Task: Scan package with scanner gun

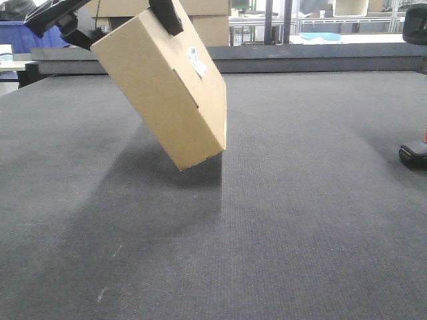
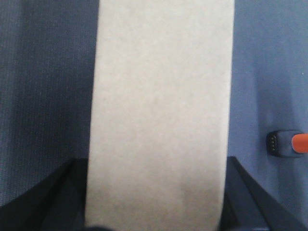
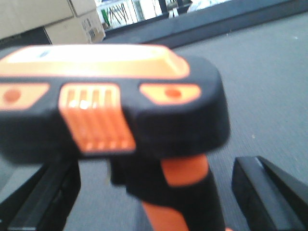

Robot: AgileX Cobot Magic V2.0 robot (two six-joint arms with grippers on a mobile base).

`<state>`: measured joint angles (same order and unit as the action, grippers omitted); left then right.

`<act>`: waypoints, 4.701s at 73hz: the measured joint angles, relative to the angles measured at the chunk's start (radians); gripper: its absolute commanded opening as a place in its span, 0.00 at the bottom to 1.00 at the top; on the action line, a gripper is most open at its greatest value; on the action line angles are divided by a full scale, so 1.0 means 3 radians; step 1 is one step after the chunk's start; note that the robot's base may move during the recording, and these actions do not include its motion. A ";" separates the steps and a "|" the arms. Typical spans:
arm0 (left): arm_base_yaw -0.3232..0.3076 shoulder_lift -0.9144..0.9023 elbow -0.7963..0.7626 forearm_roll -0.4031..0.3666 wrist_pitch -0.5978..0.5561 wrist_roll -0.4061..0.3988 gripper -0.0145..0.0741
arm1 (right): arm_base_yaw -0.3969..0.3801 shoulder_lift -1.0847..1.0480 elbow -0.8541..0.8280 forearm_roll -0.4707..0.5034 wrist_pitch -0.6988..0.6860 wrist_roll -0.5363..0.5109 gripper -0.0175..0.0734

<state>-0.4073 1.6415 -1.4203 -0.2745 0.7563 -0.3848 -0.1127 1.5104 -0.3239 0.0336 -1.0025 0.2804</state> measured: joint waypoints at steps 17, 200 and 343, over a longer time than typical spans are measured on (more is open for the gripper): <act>0.0000 0.0000 0.0000 0.0000 0.0000 0.0000 0.04 | 0.0000 0.0192 -0.0126 0.0006 -0.0123 0.0000 0.80; 0.0000 0.0000 0.0000 -0.0065 0.0049 0.0000 0.04 | -0.0003 -0.0201 -0.0642 0.0074 0.0617 -0.0870 0.01; 0.0000 0.0000 0.0000 -0.0067 0.0036 0.0000 0.04 | -0.0003 0.0825 -0.0682 0.0099 -0.0612 -0.0327 0.81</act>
<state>-0.4073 1.6415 -1.4203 -0.2946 0.7670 -0.3848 -0.1136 1.7579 -0.5285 0.0633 -1.1862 0.1824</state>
